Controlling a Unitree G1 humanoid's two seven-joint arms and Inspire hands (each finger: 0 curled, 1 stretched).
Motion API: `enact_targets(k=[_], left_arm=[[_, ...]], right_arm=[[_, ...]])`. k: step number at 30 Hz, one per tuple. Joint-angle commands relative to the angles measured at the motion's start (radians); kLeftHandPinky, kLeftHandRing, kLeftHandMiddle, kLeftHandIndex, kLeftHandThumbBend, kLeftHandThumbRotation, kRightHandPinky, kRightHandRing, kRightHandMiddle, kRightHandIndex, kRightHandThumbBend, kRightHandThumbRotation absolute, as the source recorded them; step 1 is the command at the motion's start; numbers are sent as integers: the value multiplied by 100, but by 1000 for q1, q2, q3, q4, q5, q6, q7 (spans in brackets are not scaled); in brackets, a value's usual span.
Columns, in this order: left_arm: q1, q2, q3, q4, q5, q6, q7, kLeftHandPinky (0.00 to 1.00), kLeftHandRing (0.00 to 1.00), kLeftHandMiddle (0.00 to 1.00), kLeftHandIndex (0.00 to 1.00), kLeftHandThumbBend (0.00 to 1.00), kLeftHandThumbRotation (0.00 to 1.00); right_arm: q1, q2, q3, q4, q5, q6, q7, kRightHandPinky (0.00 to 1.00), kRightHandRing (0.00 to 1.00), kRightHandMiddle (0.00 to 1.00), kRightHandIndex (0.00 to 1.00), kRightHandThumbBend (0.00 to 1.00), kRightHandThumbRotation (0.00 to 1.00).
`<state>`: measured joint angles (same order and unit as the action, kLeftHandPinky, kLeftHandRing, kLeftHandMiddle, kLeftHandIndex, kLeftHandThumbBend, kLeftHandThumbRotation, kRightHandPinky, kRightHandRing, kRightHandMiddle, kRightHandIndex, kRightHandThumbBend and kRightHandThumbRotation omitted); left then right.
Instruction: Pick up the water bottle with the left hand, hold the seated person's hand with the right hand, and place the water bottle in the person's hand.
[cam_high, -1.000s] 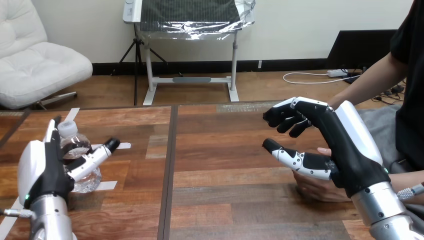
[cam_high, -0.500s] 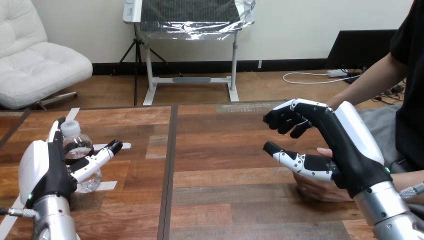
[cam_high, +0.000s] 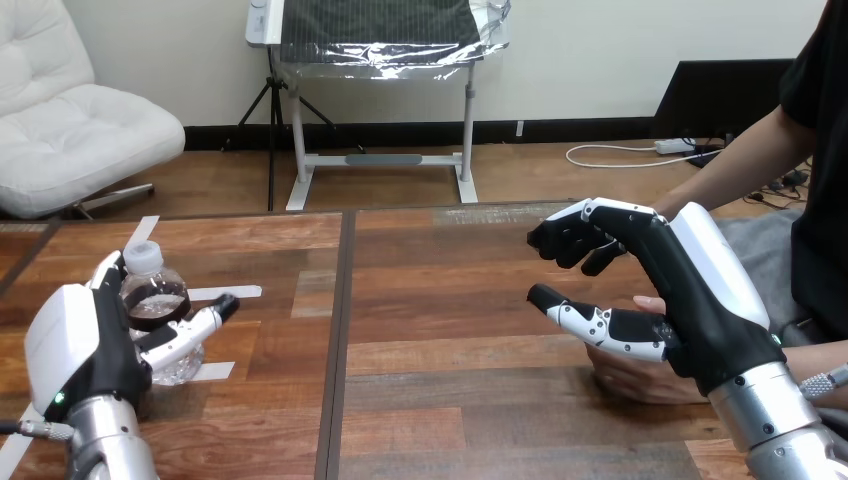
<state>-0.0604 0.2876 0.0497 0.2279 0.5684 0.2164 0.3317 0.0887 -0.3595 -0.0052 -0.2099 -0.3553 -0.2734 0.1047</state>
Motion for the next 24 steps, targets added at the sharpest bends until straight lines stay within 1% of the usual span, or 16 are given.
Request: enact_targets(k=[1,2,4,12,20,24], left_arm=[[-83,43,-28,24,44,-13,40,72,80,84,83,83,47],[-84,44,-29,28,45,-16,44,72,79,83,83,83,46],[-89,47,-35,28,52,-3,38,72,79,83,82,82,44],[-99,54,-48,17,73,22,35,72,79,83,82,80,41],[-109,58,-54,20,72,31,39,72,79,82,82,79,39],[-115,60,-55,21,72,36,34,72,79,82,81,79,37]], right_arm=[[-70,-14,-12,-16,5,-13,-3,52,58,60,59,56,0],[-70,-14,-12,-17,5,-11,-2,52,58,60,59,55,0],[-69,-14,-12,-21,8,-5,2,52,58,60,59,55,0],[-69,-13,-14,-21,15,-3,7,52,59,60,59,55,0],[-68,-13,-15,-22,10,-4,7,53,59,60,59,55,0],[-67,-12,-16,-22,17,-5,10,53,59,60,59,55,0]])
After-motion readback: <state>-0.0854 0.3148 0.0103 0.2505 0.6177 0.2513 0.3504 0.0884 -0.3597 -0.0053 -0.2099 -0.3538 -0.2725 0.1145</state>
